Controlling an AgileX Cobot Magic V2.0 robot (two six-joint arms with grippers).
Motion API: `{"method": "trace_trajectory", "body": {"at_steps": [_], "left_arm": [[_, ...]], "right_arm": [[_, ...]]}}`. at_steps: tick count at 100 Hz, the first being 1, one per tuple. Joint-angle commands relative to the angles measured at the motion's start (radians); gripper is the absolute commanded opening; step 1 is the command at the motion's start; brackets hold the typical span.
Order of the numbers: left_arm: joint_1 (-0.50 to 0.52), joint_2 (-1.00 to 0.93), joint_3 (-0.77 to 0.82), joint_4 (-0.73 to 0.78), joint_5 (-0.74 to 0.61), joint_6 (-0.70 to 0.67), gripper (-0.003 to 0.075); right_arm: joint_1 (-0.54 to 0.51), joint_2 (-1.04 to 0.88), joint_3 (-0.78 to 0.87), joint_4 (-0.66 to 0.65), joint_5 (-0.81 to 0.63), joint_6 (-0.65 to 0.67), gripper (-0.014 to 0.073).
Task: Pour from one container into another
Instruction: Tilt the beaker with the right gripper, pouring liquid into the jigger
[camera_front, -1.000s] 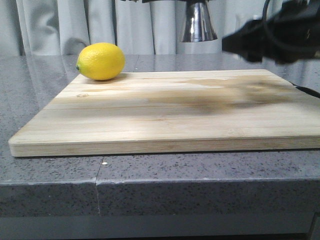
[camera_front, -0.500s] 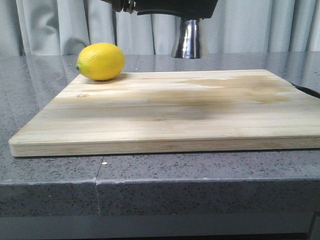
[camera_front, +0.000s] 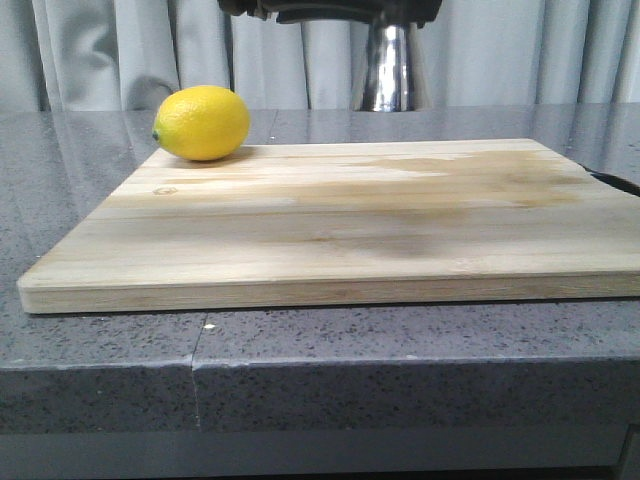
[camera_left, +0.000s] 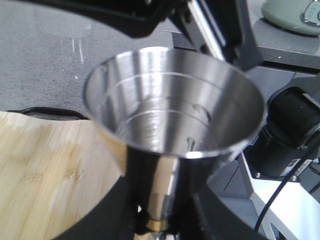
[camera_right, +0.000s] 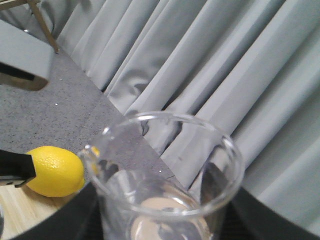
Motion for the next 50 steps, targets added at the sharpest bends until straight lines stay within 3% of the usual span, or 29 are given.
{"method": "trace_trajectory", "body": {"at_steps": [1,50], "left_arm": [[0.000,-0.043,-0.026,-0.075,0.063,-0.010,-0.0020],[0.000,-0.043,-0.026,-0.061,0.073,-0.024,-0.0020]], "right_arm": [[0.002,-0.030,-0.037,-0.009,-0.070,-0.008,0.0151],[0.002,-0.030,-0.037,-0.157,-0.133,-0.018,0.0151]]}}
